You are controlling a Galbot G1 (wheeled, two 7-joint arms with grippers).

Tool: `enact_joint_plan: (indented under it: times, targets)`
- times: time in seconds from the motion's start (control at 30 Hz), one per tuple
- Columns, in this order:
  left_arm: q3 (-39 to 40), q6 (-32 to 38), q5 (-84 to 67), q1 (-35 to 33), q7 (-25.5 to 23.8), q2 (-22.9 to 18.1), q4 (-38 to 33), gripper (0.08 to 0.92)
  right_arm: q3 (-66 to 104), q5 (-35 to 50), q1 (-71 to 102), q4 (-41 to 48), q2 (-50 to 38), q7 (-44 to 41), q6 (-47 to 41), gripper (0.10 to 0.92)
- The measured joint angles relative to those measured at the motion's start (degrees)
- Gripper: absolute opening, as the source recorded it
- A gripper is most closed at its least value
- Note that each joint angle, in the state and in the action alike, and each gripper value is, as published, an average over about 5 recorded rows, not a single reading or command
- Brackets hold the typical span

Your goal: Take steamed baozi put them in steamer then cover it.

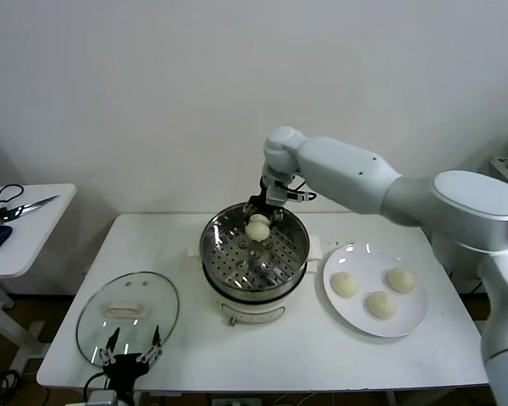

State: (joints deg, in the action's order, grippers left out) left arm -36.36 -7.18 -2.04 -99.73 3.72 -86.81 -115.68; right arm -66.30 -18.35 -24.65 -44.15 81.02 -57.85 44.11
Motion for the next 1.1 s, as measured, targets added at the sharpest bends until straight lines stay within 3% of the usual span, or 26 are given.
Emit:
enact_joint_plan:
  times: [0.23,0.47,0.6,0.83,1.1]
  targets:
    - [0.1,0.1,-0.1,0.1,0.2,-0.1,0.1,0.823,1.0,-2.4,1.8,4.4,2.6,0.7,0.9,0.658]
    - [0.3,0.1,-0.1,0.1,0.5,-0.4,0.1,0.823,0.6,-2.4,1.8,5.2,3.1,1.1,1.6,0.796]
    - [0.4,-0.1,0.1,-0.1,0.5,-0.6,-0.3,0.823,-0.7,0.3,0.0,3.5,2.1,0.7,1.7,0.821]
    - [0.6,-0.4,0.6,-0.3,0.4,-0.8,-0.8,0.823,-6.6,13.1,-8.6,-2.1,-2.4,-1.8,-0.8,0.823]
    - [0.1,-0.2,0.6,-0.7,0.3,-0.6,-1.2,0.823,-19.7,32.5,-20.4,-10.5,-13.9,-4.6,-14.1,0.823]
